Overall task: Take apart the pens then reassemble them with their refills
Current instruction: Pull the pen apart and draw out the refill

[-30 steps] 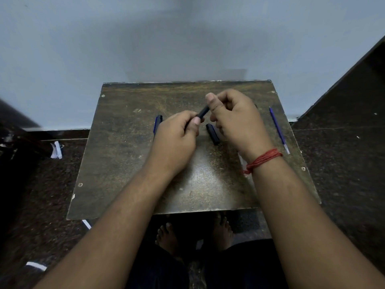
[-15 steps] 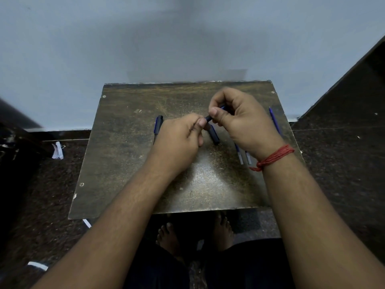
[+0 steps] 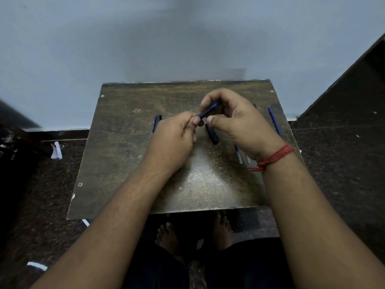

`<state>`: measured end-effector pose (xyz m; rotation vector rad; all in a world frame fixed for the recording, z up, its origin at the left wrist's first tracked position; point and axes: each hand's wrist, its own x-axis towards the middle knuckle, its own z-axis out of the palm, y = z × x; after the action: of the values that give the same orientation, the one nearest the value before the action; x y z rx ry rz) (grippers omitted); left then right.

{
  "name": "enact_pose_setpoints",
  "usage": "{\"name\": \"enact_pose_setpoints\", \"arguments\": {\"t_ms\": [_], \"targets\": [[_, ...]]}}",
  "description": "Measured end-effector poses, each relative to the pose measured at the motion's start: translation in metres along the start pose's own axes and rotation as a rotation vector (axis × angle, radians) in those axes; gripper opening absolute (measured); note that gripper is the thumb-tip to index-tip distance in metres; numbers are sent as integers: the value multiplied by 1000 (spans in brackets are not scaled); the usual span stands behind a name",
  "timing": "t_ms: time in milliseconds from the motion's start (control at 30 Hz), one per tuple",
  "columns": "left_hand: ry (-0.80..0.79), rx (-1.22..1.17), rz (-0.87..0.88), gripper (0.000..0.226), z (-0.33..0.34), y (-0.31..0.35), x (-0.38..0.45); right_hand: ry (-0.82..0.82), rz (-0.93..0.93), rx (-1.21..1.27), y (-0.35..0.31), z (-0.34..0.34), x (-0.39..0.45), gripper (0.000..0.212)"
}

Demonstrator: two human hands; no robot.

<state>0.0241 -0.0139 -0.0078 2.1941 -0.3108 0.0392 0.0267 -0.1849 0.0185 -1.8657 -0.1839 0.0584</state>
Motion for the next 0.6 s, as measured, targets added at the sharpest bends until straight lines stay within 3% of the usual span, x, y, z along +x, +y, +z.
{"name": "enact_pose_setpoints", "arguments": {"t_ms": [267, 400, 600], "targets": [[-20, 41, 3, 30, 3, -1, -1, 74, 68, -21, 1, 8, 1, 4], [-13, -19, -19, 26, 1, 0, 0, 36, 29, 181, 1, 3, 1, 24], [-20, -70, -12, 25, 2, 2, -2, 141, 116, 80, 4, 6, 4, 5]]}}
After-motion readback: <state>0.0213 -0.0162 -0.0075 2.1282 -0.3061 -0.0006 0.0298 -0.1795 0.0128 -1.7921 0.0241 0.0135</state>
